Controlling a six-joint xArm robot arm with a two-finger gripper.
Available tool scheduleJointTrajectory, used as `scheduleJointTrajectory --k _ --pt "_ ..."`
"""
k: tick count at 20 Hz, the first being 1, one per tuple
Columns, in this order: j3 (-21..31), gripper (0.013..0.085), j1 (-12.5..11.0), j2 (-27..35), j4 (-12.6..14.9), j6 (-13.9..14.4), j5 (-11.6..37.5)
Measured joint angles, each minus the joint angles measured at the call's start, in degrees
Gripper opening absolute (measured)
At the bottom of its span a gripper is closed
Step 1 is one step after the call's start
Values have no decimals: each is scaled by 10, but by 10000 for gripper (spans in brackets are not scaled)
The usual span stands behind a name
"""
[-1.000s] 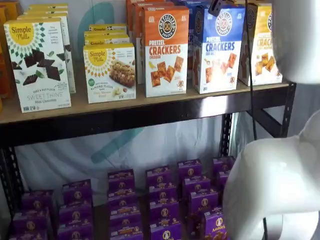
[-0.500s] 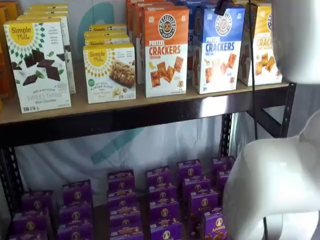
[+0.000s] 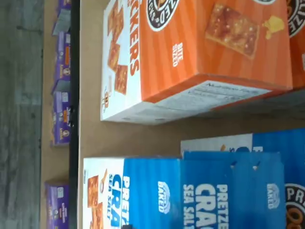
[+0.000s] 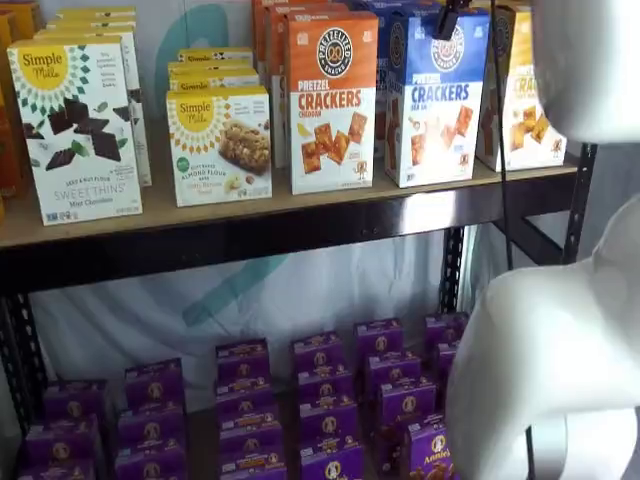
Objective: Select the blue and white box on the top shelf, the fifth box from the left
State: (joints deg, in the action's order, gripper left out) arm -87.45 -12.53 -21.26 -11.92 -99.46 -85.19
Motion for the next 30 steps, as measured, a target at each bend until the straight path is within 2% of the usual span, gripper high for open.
scheduleJointTrajectory --k 6,12,29,30 --pt "-20 850 5 21 15 1 -17" --pt "-69 850 11 57 31 7 -88" --pt "-59 850 21 60 47 12 -94" --pt "-58 810 21 60 46 12 -93"
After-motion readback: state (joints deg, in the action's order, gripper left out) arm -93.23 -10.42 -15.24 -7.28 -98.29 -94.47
